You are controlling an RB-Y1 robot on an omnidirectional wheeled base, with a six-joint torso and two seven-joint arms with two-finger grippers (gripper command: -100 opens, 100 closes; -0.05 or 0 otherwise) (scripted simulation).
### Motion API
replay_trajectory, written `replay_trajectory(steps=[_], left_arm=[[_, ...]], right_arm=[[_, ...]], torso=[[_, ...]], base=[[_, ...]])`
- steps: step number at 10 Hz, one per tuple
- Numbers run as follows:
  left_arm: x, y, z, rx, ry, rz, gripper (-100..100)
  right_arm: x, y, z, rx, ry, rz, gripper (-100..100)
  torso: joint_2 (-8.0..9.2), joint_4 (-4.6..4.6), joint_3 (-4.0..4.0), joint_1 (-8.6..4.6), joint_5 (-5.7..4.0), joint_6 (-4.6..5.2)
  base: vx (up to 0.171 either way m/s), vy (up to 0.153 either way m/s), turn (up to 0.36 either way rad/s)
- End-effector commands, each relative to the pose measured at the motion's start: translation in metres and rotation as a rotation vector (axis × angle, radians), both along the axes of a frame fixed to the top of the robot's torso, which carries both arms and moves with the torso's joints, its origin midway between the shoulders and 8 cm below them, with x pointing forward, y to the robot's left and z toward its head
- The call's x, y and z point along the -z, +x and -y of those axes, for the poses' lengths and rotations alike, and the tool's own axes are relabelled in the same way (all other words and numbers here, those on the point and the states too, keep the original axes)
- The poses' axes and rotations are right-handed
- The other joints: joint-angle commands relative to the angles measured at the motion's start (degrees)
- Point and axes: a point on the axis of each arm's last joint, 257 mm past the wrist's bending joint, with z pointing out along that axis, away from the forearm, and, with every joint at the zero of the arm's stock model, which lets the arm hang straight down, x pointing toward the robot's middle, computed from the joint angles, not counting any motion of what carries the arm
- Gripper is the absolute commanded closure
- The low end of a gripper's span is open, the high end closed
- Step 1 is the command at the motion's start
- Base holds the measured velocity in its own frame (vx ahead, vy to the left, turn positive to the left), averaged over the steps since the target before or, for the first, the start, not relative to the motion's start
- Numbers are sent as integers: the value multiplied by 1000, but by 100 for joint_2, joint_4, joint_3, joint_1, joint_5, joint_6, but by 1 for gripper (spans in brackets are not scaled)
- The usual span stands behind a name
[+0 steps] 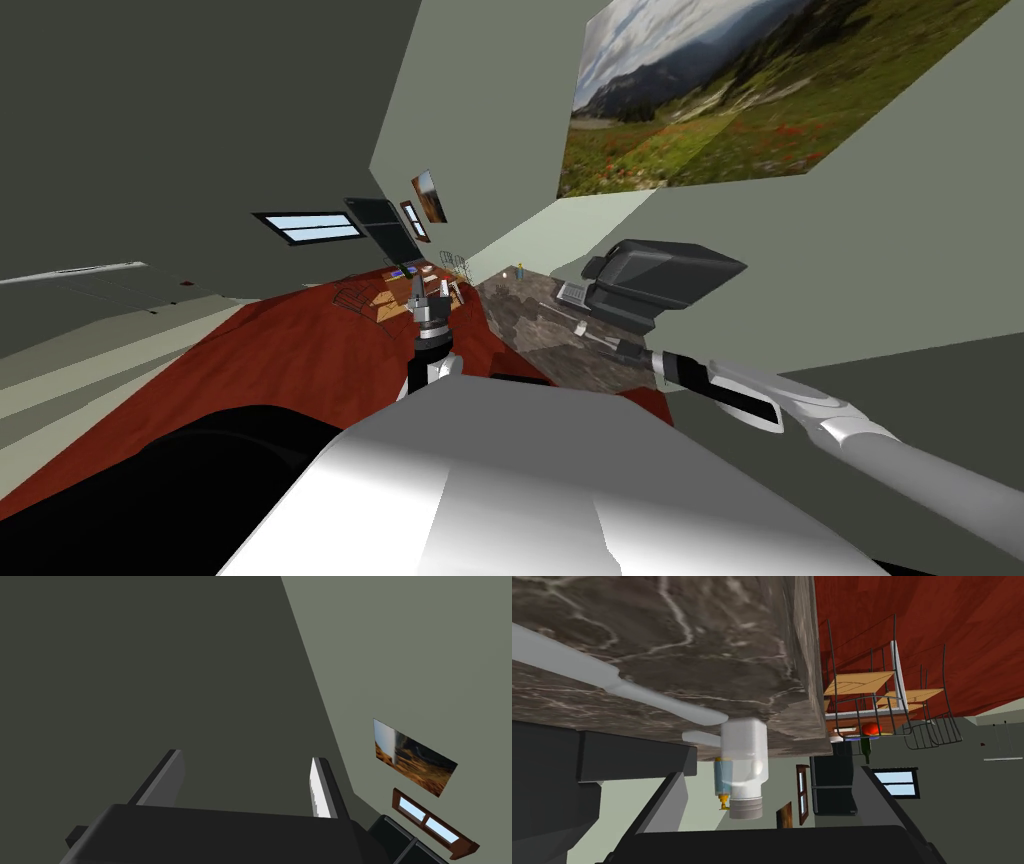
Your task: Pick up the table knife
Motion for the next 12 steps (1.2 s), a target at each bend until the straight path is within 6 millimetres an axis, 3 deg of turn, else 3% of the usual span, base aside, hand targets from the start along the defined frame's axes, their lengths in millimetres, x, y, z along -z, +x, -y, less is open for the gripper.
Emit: replay_trajectory(steps=[1,2,4,5,9,10,12], left_arm=[[0,0,0,0,0,0,0],[0,0,0,0,0,0,0],[0,0,0,0,0,0,0],[0,0,0,0,0,0,0],[0,0,0,0,0,0,0],[0,0,0,0,0,0,0],[0,0,0,0,0,0,0]], right_arm=[[11,-15,31,-2,-83,-48,-100],[9,-15,34,-4,-91,-48,-100],[19,-38,73,-2,-188,-116,-100],[18,-37,75,-2,-193,-117,-100],[29,-91,143,5,-351,-257,-100],[29,-91,143,5,-351,-257,-100],[32,-119,171,7,-412,-326,-100]], torso=[[0,0,0,0,0,0],[-7,-2,-4,10,1,-1],[-4,-1,-3,3,1,1],[-6,-2,-4,11,1,1],[-10,-2,-6,16,3,1],[-15,-4,-9,18,4,0],[1,0,0,6,1,3]], base=[[69,79,177],[64,58,66],[66,65,122],[57,48,59],[77,71,122],[67,55,30],[63,50,85]])
